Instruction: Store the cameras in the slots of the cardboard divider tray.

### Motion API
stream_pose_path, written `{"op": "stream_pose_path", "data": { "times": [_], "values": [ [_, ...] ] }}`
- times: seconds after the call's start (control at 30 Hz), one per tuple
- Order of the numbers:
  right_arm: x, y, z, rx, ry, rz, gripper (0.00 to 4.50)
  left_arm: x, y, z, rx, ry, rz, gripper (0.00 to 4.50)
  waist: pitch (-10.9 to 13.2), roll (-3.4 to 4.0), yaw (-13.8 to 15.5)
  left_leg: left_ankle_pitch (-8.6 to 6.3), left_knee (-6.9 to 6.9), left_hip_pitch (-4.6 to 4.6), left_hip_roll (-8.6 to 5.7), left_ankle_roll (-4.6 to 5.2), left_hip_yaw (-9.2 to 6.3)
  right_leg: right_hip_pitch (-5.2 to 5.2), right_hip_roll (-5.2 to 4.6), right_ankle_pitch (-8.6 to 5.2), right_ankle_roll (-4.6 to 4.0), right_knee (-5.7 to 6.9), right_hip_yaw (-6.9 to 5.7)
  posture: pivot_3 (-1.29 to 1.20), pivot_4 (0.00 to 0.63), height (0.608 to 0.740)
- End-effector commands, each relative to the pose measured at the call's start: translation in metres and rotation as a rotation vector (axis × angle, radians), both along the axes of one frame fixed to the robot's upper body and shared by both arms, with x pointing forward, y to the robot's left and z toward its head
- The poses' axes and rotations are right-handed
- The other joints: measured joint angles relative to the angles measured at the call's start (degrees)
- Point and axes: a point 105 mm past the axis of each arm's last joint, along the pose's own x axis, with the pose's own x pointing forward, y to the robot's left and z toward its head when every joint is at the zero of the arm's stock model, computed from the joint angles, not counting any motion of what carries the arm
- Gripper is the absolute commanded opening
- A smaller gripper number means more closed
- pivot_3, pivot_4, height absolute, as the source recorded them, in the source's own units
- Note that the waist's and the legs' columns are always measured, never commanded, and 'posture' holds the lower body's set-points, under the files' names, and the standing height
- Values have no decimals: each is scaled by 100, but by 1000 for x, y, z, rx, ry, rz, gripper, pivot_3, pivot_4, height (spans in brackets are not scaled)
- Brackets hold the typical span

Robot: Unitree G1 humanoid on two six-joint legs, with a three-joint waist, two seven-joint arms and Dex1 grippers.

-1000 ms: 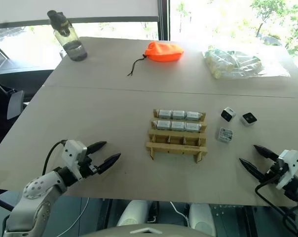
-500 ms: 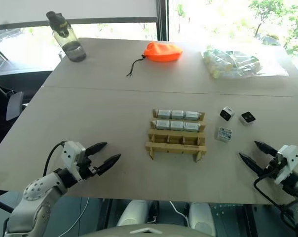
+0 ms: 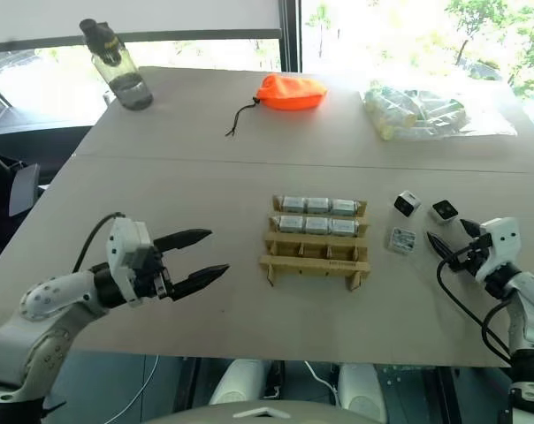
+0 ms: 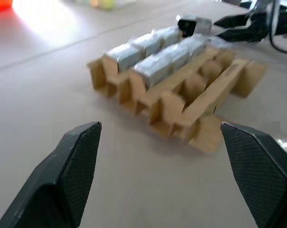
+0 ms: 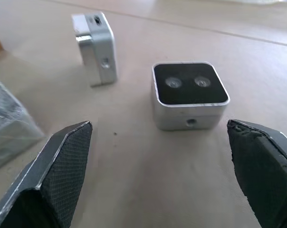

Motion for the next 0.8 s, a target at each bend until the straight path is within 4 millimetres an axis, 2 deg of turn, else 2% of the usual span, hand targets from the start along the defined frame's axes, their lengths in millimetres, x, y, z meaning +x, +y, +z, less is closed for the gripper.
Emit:
{"op": "stream_pose_path", "data": {
  "times": [0.03, 0.17, 0.27, 0.5, 0.67, 0.77, 0.8],
  "values": [
    [9, -6, 13, -37, -13, -7, 4500, -7, -12, 24, 33, -70, -74, 4175, 2, 0, -37, 0, 0, 1, 0, 0, 2, 0, 1, 0, 1, 0, 2, 0, 150, 726],
    [23, -4, 20, -34, -18, -6, 4500, -12, -29, 32, 94, -95, -123, 4175, 7, -1, -67, 3, 0, 12, 5, -4, 17, 0, 19, 0, 2, 1, 25, 0, 150, 726],
    [29, -3, 22, -24, -20, -10, 4500, -15, -34, 32, 86, -57, -119, 4175, 9, 0, -69, 5, 0, 17, 6, -9, 21, 0, 24, 1, 2, 4, 40, 0, 150, 726],
    [38, 5, 23, -17, -19, 19, 4500, -20, -37, 30, 115, -28, -124, 4175, 12, 3, -55, 8, 0, 16, 10, -14, 20, 0, 31, 1, 2, 5, 41, 0, 150, 726],
    [37, 5, 21, -14, -13, 23, 4500, -21, -38, 30, 122, -28, -117, 4175, 12, 4, -43, 9, 2, 16, 9, -15, 21, 0, 30, 1, 2, 5, 43, 0, 150, 726],
    [37, 4, 22, -3, -21, 15, 3698, -23, -38, 30, 116, -20, -118, 4216, 13, 5, -49, 9, 2, 16, 9, -16, 22, 0, 30, 1, 2, 5, 44, 0, 150, 726],
    [37, 4, 22, 0, -22, 17, 3161, -23, -37, 29, 115, -16, -115, 4216, 13, 5, -50, 9, 2, 16, 10, -16, 22, 0, 30, 1, 2, 5, 44, 0, 150, 726]
  ]
}}
